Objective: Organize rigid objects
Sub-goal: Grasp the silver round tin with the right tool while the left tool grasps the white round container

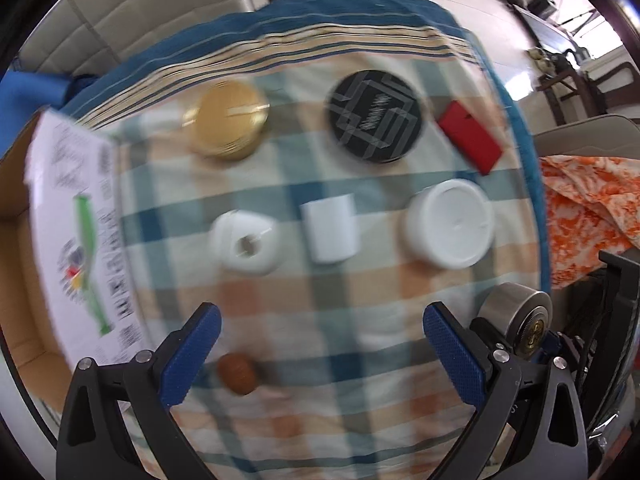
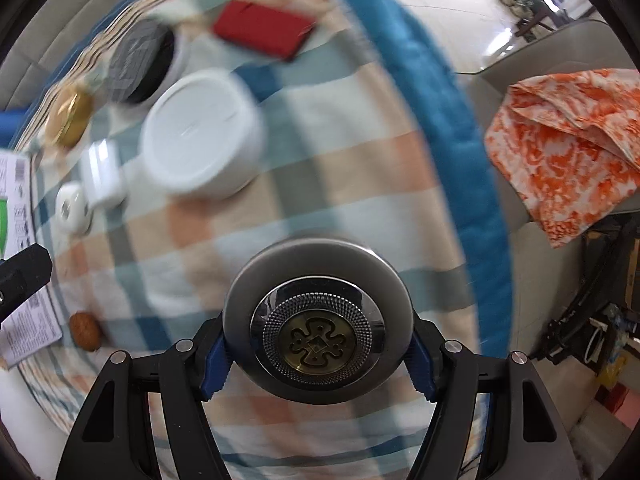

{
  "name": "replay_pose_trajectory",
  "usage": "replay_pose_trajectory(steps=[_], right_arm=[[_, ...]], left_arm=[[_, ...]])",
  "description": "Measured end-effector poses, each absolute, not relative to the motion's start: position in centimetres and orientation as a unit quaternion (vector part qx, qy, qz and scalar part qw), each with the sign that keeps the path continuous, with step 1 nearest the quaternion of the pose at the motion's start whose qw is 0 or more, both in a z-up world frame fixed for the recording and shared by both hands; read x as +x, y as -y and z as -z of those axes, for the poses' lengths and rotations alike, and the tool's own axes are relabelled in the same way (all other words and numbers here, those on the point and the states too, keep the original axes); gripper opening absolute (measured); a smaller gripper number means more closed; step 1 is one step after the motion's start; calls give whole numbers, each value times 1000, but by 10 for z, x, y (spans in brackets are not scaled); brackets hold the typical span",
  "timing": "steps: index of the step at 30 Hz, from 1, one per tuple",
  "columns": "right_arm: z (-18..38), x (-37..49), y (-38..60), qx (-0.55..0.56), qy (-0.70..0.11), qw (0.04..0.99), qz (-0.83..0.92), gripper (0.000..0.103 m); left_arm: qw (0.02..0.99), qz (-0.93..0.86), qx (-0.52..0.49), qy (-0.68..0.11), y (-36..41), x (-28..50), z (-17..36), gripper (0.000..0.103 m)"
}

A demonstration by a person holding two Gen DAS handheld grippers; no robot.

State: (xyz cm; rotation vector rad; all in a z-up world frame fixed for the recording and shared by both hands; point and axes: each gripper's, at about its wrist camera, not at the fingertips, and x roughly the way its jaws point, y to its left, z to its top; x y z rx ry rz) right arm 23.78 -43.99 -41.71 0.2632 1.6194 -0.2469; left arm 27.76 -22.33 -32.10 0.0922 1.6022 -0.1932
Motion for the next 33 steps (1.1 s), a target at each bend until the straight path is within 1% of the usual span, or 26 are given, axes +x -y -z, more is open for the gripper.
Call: replay_pose_trajectory(steps=[5,12,14,15,16,21,24,28,29,31,33], right_arm=[[410,247,489,143,-715,672,127,73],[424,250,517,173,-720,659,132,73],[424,251,511,174,-721,657,133,73],[425,251,511,173,-722,657,133,73],[426,251,510,172,-722,657,134,73],[426,252,509,166,-723,657,132,74],[426,253,505,164,-726,655,131,74],[436,256,507,168,-730,648,134,74],[437,256,507,167,-731,648,135,73],[436,257,506,167,-731,647,136,73],[434,257,505,164,-730,649,136,73]], left_arm=[[661,133,40,-737,269,299,340,103],[627,153,71,-760,318,322,379,102],[627,152,86,-759,325,323,385,87],[626,153,90,-759,325,322,387,70],[622,155,85,-763,324,320,390,67],[627,149,106,-757,312,306,389,67],[622,149,97,-762,305,305,399,70],[621,144,119,-761,316,300,401,72],[623,140,123,-760,329,300,407,72],[630,134,135,-753,335,297,407,66],[634,138,130,-750,337,293,402,65]])
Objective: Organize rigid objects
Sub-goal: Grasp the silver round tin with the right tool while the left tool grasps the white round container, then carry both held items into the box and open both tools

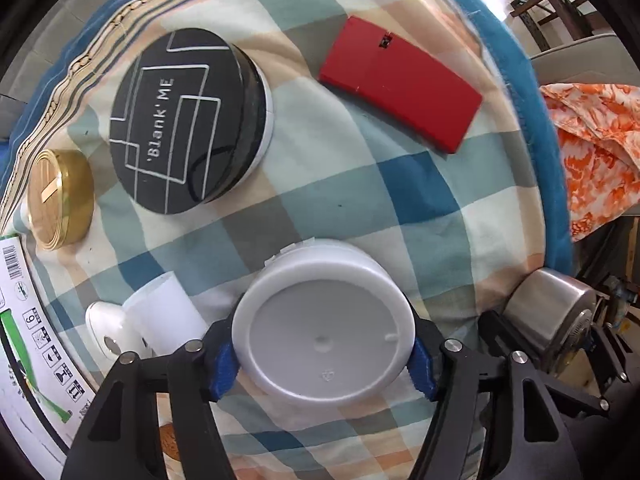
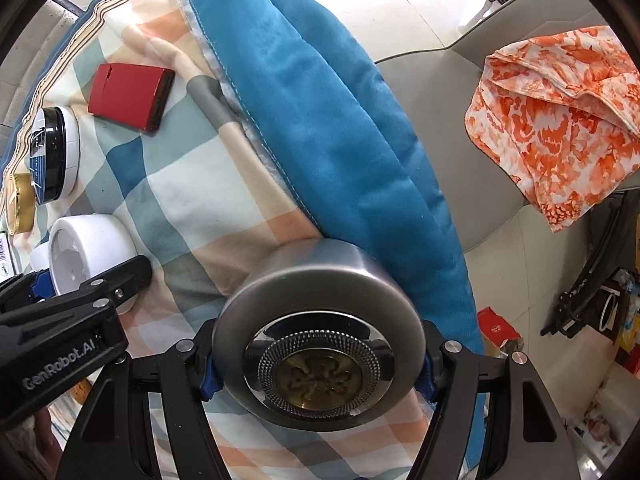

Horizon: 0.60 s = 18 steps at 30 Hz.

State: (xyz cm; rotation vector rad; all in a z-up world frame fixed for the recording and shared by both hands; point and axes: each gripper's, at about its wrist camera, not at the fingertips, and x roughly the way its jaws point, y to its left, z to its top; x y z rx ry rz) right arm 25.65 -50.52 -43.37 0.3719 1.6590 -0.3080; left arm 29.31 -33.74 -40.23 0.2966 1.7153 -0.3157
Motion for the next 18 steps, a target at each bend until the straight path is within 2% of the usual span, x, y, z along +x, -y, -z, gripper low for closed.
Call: replay_pose_trajectory(steps=[10,18], right_arm=[[404,246,479,147,-726,663,106,72],[344,240,418,119,-705,696,56,72]], left_arm=[[669,143,92,-723,296,271,349,65],[713,133,33,-687,217,260,288,66]])
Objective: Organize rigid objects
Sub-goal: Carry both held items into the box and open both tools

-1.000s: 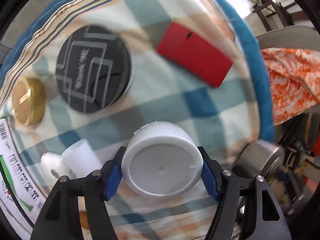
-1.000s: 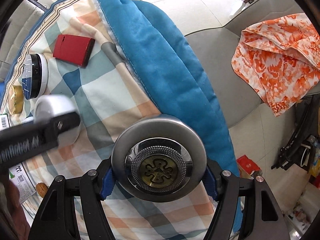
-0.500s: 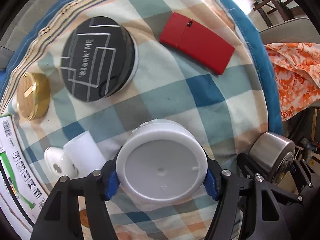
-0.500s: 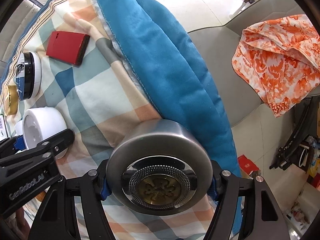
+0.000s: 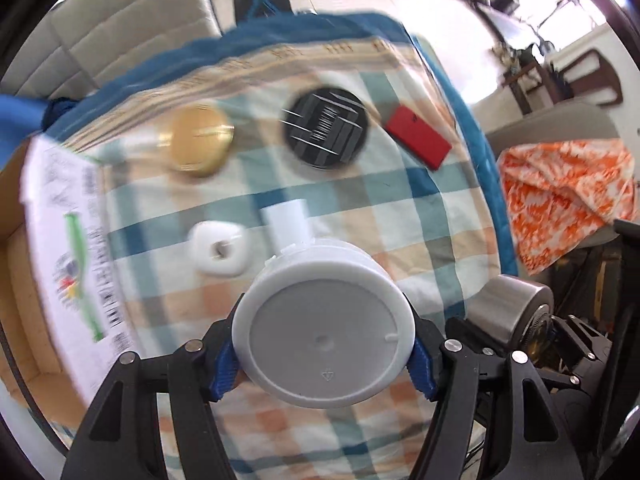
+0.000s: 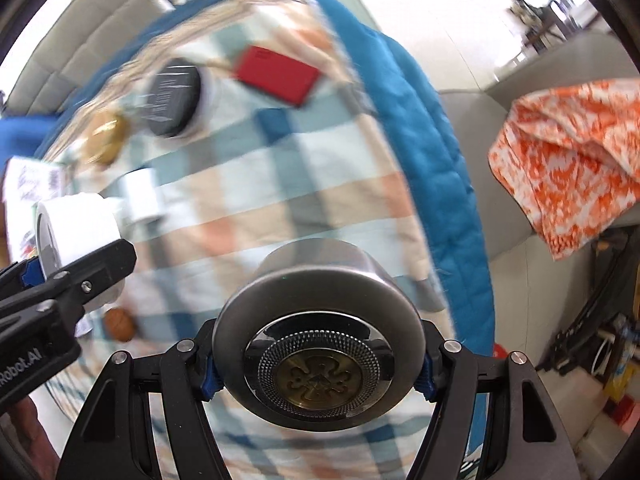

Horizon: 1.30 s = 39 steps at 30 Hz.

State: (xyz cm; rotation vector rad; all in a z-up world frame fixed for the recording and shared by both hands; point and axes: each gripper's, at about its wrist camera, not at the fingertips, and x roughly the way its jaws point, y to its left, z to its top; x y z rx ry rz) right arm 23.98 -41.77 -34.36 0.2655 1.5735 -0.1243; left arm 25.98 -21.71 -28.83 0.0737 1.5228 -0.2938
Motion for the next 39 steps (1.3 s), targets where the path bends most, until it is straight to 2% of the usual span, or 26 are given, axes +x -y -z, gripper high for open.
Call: replay_pose_trajectory(steps=[11,18,25,29,34,39], right_arm=[[259,252,260,80,-667,741,-24,72],[239,275,150,62,-656,749,-69,72],[257,311,50,41,-659,744,-101,73],[286,338,11,31,-672,731,-111,73],[330,365,-15,11,-689,718,-103,73],[364,382,-26,-7,-706,703,-92,73]], left_arm=[[756,103,-19,-646,81,251,215,66],[766,76,-46,-637,-16,267,199,66],[747,57,-91,-656,-102,301,229,66],[716,64,-139,-681,-140,325,266,66],[675,66,-180,-712,-169,352,319,66],[658,61,-181,-728,-173,367,349,66]])
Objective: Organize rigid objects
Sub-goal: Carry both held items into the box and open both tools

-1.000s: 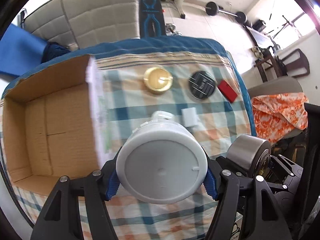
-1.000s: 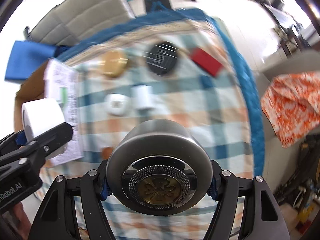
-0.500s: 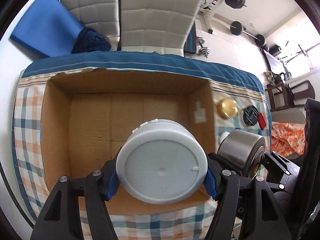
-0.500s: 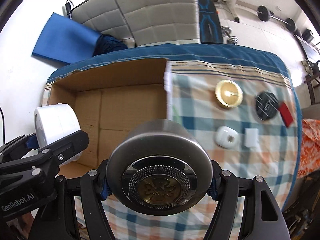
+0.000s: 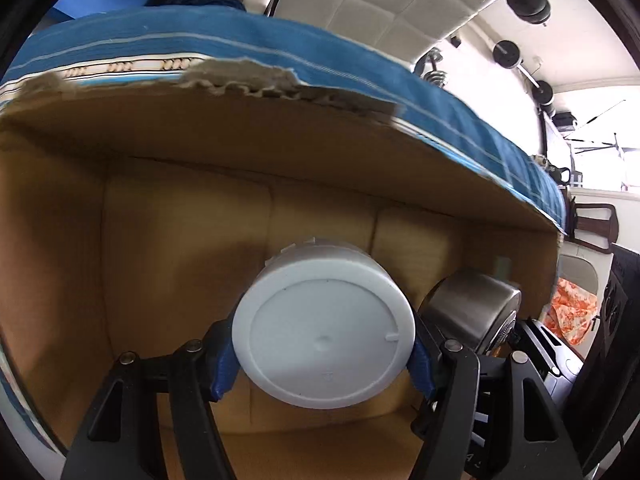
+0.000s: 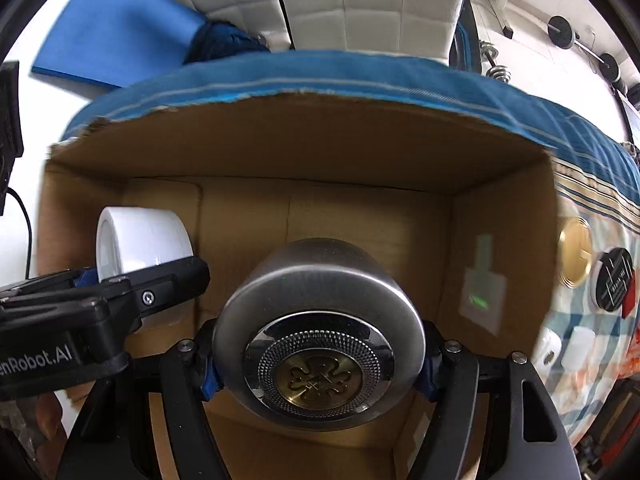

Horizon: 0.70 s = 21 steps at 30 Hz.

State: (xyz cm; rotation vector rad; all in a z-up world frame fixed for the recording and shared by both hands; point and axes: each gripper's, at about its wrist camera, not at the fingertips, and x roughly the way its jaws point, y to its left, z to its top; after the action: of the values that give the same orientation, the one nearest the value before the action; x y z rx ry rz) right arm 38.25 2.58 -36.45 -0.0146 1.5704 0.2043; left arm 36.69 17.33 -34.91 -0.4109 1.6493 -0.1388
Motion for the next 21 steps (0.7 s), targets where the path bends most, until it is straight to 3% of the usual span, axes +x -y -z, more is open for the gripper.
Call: replay_pose_trajectory(steps=[16,21], right_arm=[[408,406,-19,1,-723,686,-81,75],[404,404,-20,-4,-727,681,-85,79]], left_arm=[[641,43,-158,-749,-161,373,370,67],[631,36,-162,-758,-165,365,362,73]])
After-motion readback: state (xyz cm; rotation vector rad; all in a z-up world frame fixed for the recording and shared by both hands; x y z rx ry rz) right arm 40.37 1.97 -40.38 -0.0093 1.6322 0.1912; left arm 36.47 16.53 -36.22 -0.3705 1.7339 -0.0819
